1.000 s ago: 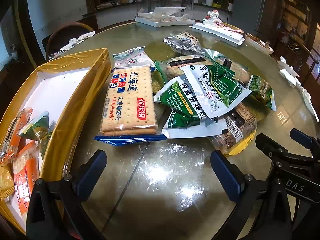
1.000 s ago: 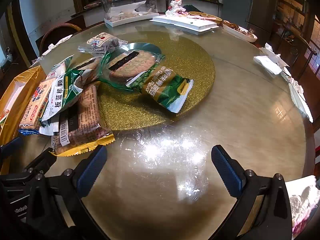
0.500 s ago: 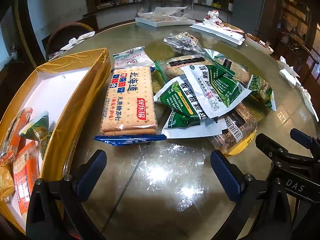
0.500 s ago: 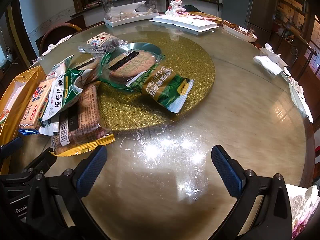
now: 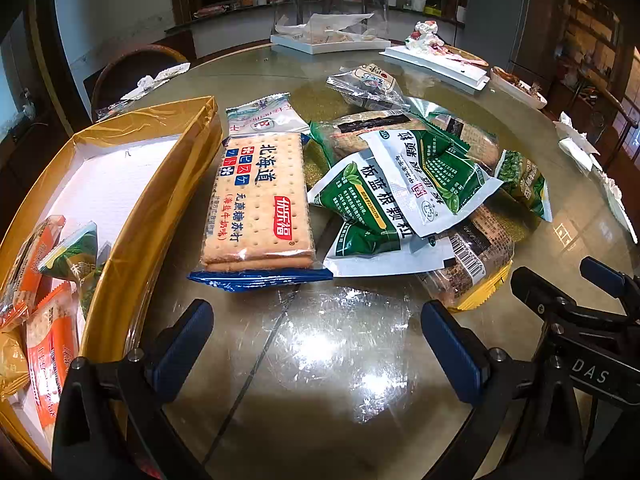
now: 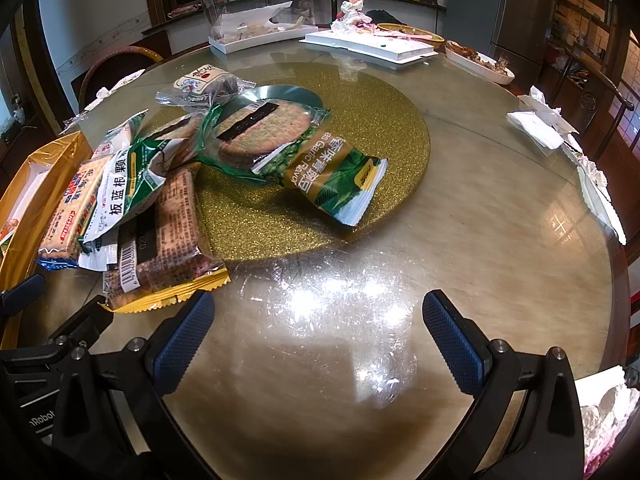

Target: Organize snacks

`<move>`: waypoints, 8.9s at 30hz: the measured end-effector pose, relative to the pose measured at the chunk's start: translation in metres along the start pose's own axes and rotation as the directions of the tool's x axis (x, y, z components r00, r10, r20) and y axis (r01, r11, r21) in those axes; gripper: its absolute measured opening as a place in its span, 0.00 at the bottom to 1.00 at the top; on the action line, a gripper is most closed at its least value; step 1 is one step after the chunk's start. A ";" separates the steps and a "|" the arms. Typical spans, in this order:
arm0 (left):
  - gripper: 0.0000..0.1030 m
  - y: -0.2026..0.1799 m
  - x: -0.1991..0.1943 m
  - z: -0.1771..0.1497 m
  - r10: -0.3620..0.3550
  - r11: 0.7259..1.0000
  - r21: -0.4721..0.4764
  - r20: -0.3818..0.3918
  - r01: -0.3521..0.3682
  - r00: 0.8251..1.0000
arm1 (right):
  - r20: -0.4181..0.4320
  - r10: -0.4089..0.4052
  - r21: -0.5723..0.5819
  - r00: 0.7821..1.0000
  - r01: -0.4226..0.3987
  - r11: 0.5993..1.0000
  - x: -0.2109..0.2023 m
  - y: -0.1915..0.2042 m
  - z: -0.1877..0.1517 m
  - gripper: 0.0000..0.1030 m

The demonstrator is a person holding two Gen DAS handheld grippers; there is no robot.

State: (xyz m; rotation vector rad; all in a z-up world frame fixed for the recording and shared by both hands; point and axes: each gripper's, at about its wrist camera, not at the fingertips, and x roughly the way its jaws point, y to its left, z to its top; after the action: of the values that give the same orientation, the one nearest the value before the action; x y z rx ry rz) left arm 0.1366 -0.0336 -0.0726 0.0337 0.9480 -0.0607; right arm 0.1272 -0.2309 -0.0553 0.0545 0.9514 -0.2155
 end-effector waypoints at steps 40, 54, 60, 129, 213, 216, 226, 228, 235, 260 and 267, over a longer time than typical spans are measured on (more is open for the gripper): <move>1.00 0.000 0.000 0.000 0.000 1.000 0.000 0.001 0.000 1.000 | 0.000 0.000 0.000 1.000 0.000 1.000 0.000 0.000 0.000 1.00; 1.00 0.000 0.000 0.000 0.001 1.000 -0.001 0.001 -0.001 1.000 | 0.000 0.000 0.000 1.000 0.000 1.000 0.000 0.000 0.000 1.00; 1.00 0.000 0.000 0.000 0.001 1.000 -0.001 0.001 -0.001 1.000 | 0.000 0.000 0.000 1.000 0.000 1.000 0.000 0.000 0.000 1.00; 1.00 -0.001 0.000 0.000 0.002 1.000 -0.002 0.002 -0.002 1.000 | 0.001 0.000 0.000 1.000 0.000 1.000 0.000 0.000 0.000 1.00; 0.97 -0.027 0.001 0.085 -0.188 0.982 -0.027 -0.064 0.187 0.980 | 0.000 0.162 0.066 0.987 -0.162 0.985 0.021 -0.025 0.052 0.67; 0.85 -0.038 0.018 0.092 -0.156 0.988 -0.023 -0.087 0.154 0.984 | 0.001 0.149 0.077 0.989 -0.149 0.986 0.017 -0.019 0.046 0.62; 0.52 -0.030 0.003 0.082 -0.250 0.968 -0.016 -0.041 0.249 0.967 | 0.073 0.224 0.109 0.972 -0.231 0.967 -0.008 -0.031 0.044 0.75; 0.49 -0.023 -0.009 0.077 -0.292 0.956 -0.032 -0.023 0.291 0.956 | 0.085 0.206 0.097 0.975 -0.214 0.972 -0.005 -0.034 0.056 0.78; 0.39 -0.003 -0.034 0.057 -0.379 0.922 -0.076 0.019 0.380 0.925 | 0.012 0.227 0.066 0.974 -0.227 0.972 0.030 -0.030 0.067 0.69; 0.35 0.039 -0.096 -0.014 -0.485 0.859 -0.140 0.085 0.493 0.870 | 0.150 0.341 -0.016 0.928 -0.342 0.939 -0.077 0.014 -0.015 0.50; 0.35 0.080 -0.138 -0.013 -0.415 0.883 -0.169 0.151 0.437 0.897 | 0.169 0.498 -0.146 0.851 -0.478 0.866 -0.121 0.076 -0.008 0.50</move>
State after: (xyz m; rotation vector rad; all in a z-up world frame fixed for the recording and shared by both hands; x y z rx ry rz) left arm 0.0512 0.0520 0.0323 -0.3645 0.8320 -0.3733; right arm 0.0683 -0.1359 0.0350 0.1793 0.7159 0.2969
